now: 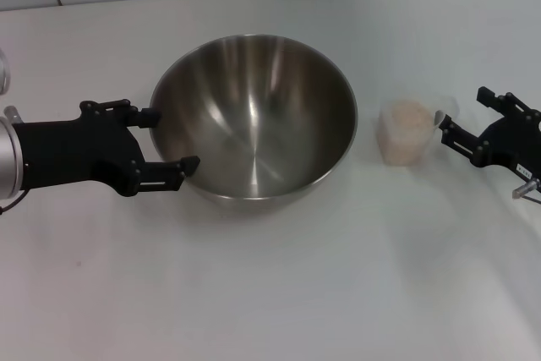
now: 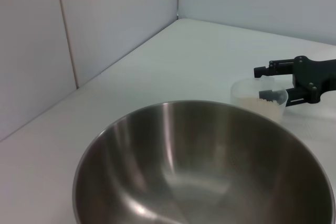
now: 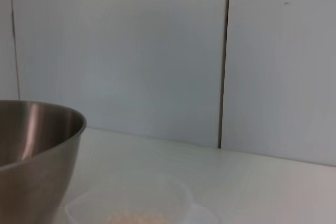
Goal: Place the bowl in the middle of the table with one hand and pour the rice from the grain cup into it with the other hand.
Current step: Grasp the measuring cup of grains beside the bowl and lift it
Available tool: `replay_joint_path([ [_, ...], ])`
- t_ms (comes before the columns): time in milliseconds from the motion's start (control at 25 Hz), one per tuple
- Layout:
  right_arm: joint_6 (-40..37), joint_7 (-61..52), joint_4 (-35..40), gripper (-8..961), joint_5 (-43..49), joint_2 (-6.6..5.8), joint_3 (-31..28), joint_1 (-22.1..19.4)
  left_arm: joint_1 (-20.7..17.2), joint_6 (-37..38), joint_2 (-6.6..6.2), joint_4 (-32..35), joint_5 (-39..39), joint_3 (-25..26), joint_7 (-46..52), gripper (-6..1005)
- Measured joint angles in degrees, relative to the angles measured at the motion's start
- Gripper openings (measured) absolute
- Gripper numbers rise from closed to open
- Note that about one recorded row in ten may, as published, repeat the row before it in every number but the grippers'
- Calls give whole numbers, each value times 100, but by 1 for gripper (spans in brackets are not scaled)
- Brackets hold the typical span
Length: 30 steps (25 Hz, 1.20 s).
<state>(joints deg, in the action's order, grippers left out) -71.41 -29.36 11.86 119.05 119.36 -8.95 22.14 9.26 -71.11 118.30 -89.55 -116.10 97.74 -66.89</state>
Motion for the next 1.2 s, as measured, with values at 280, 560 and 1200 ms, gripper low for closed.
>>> replay_joint_path([
  [280, 64, 13, -1, 774, -230, -3, -2, 69, 20, 0, 0, 59, 0, -7, 0, 826],
  [560, 68, 352, -195, 768, -440, -5, -13, 63, 60, 0, 0, 97, 0, -37, 0, 826],
  [1200, 86, 826, -444, 346, -457, -5, -19, 71, 122, 0, 0, 142, 0, -71, 1, 827],
])
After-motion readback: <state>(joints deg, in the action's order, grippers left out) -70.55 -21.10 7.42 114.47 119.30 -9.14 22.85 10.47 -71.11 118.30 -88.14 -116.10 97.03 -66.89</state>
